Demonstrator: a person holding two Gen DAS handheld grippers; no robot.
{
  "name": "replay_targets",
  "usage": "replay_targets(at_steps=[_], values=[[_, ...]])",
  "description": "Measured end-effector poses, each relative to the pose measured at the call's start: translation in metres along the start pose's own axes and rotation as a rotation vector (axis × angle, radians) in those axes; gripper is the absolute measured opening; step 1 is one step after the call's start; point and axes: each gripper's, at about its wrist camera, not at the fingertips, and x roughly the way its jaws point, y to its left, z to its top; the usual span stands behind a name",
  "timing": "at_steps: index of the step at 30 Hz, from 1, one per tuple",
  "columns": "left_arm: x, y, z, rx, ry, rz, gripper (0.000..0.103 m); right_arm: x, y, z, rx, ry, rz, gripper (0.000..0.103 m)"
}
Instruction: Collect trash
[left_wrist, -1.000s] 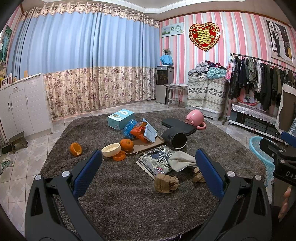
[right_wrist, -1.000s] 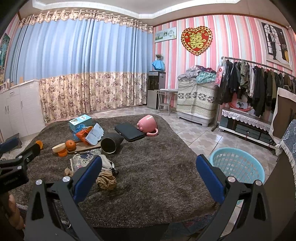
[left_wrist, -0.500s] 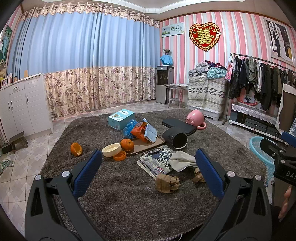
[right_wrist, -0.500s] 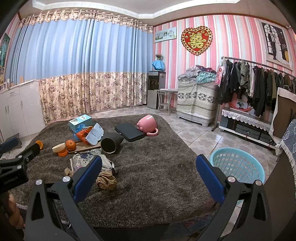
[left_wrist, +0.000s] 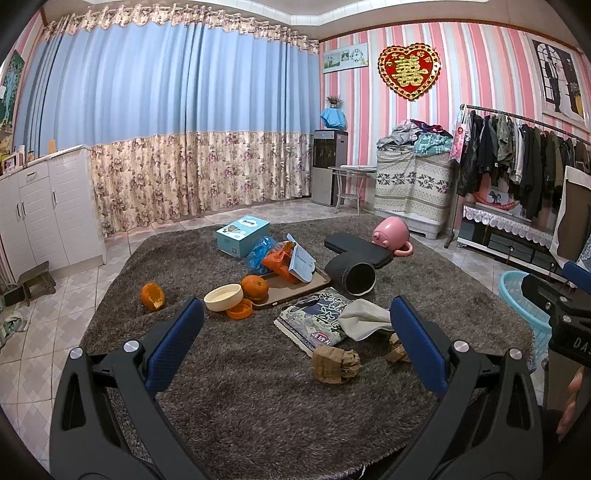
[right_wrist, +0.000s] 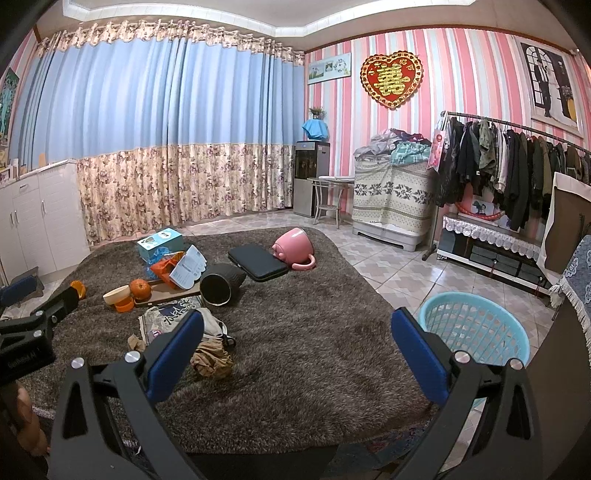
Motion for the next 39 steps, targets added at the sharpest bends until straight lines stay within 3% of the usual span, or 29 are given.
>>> replay_targets(at_steps=[30, 39], values=[[0.001, 0.002, 0.002, -0.003, 0.002, 0.002, 0.098, 0.0, -0.001, 0.0, 0.002, 0.002, 0.0, 0.099], [0.023, 0.034, -0.001, -0.003, 0.025, 0.009, 0.098, 0.008, -0.002, -0.009, 0.005, 0.023, -0.016, 0.099]])
